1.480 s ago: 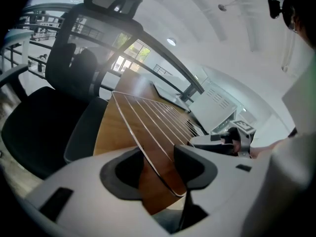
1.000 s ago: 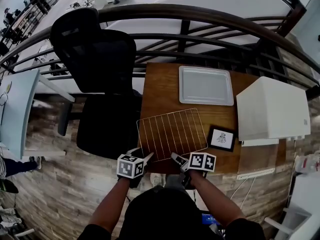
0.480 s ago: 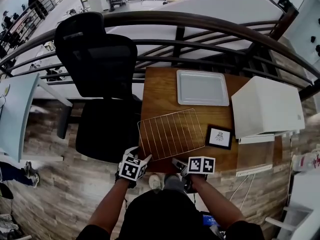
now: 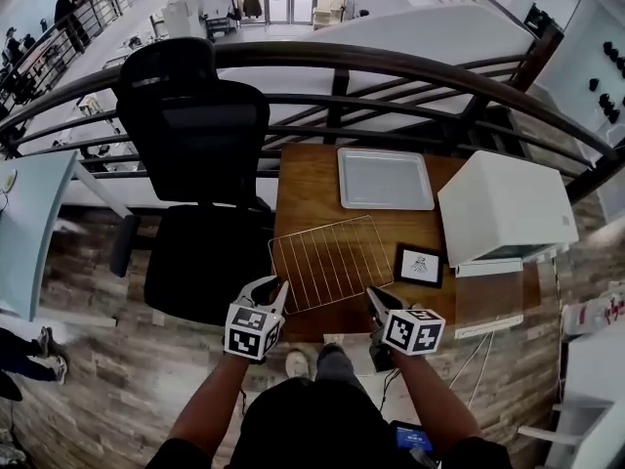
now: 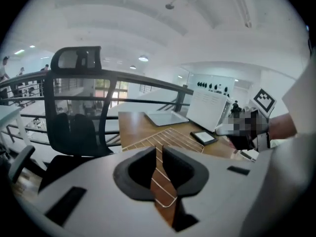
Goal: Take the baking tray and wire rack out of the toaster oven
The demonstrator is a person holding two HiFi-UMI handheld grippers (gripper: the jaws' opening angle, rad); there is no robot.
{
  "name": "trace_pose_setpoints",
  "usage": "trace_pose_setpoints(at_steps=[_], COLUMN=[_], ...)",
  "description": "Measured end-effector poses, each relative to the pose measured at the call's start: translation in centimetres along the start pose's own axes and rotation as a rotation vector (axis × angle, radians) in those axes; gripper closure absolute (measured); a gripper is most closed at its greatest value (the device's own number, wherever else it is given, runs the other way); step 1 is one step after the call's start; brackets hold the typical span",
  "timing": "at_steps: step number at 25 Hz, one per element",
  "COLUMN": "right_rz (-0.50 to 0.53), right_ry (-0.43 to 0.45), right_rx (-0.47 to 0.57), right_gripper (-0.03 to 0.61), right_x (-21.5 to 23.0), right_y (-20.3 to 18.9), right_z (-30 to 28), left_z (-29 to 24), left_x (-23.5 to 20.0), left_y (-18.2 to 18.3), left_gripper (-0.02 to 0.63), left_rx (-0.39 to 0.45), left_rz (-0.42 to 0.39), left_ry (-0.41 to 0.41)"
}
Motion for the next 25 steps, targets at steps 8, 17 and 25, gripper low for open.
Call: trace_pose_setpoints(at_steps=[8,17,25], right_rz=[0.137,0.194,0.241], right_ry=[-0.011,-0.002,-0.018], right_rx=[0.251,0.390,0.442], right_gripper=[0.581,0.581,0.583], right_x=[-0.1,3.8,9.0], right_y=[2.0,3.0,3.7], right_z=[7.9,16.6,23.4], left_z=[4.1,5.9,4.8], left_x=[2.1,9.1,17.2], left_y=[4.3,6.4,9.1], left_gripper=[0.595,0.600,0.600], left_rx=[0.205,0.346,0.437], left_rz=[-0.047,-0.046,-0.048], left_ry=[0.045,0.081,0.095])
Point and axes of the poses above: the fingertips, and each gripper's own axes: z backward along the fingers, x to its right, y out of its top, the point moved 10 cm from there along z, backward along the fingers, and after that the axes turned 9 degrees about -z, right-handed, at the moved point
